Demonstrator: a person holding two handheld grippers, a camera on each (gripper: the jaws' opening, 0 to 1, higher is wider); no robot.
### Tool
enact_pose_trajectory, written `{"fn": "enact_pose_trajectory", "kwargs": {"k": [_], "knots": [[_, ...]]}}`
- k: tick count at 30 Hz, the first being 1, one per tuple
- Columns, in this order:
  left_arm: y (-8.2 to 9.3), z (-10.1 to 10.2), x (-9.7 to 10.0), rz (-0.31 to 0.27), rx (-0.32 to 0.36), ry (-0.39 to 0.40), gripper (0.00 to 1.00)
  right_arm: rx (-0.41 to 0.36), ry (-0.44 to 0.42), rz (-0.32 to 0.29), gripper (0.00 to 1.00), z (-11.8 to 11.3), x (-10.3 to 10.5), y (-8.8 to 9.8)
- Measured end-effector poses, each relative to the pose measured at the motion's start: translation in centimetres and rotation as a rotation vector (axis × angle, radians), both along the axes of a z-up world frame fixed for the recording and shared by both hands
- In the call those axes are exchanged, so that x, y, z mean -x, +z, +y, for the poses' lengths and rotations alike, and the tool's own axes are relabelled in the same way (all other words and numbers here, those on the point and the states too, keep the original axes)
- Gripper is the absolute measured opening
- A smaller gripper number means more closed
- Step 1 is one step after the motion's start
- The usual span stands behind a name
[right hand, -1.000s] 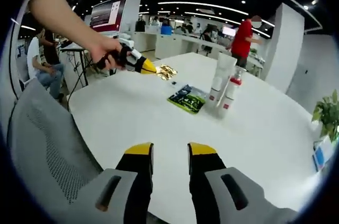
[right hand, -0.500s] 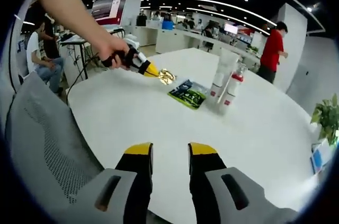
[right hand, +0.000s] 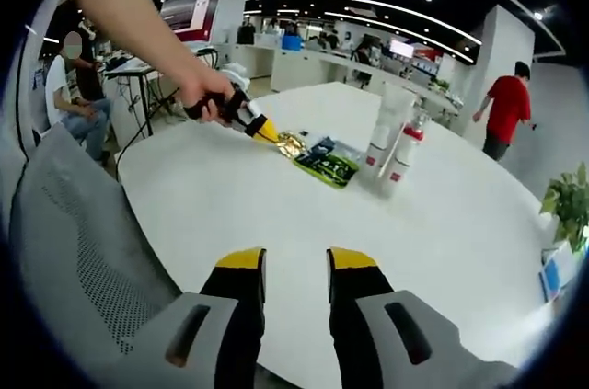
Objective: Arrange the skincare products in the storage area until every visible bottle or jar stands upright without overlapping.
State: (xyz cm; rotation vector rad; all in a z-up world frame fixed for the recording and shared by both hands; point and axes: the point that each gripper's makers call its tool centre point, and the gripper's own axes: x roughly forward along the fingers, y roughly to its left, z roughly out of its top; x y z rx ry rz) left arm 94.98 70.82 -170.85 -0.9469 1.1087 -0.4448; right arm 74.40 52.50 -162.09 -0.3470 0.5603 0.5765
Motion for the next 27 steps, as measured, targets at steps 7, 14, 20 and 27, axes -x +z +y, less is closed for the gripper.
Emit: {"fn": "enact_pose_trajectory", "kwargs": {"k": [7,14,20,27], "knots": [[-0.3,0.0,0.2,0.027,-0.068,-0.022,0.02,0.001,0.0,-0.006,0.23,0.0,0.0,0.1],[-0.6,0.1,0.2,0.063,-0.095,-0.005,0.02,0.015,0.008,-0.003,0.21,0.0,0.1,-0.1],[-1.2,0.4,0.3,0.091,-0.113,0.017,0.02,0.015,0.005,-0.003,0.21,-0.1,0.1,-0.1],[-0.8,0.6,0.0,0.092,-0.096,0.045,0.04,0.016,0.01,-0.005,0.21,0.0,0.1,0.0]]}}
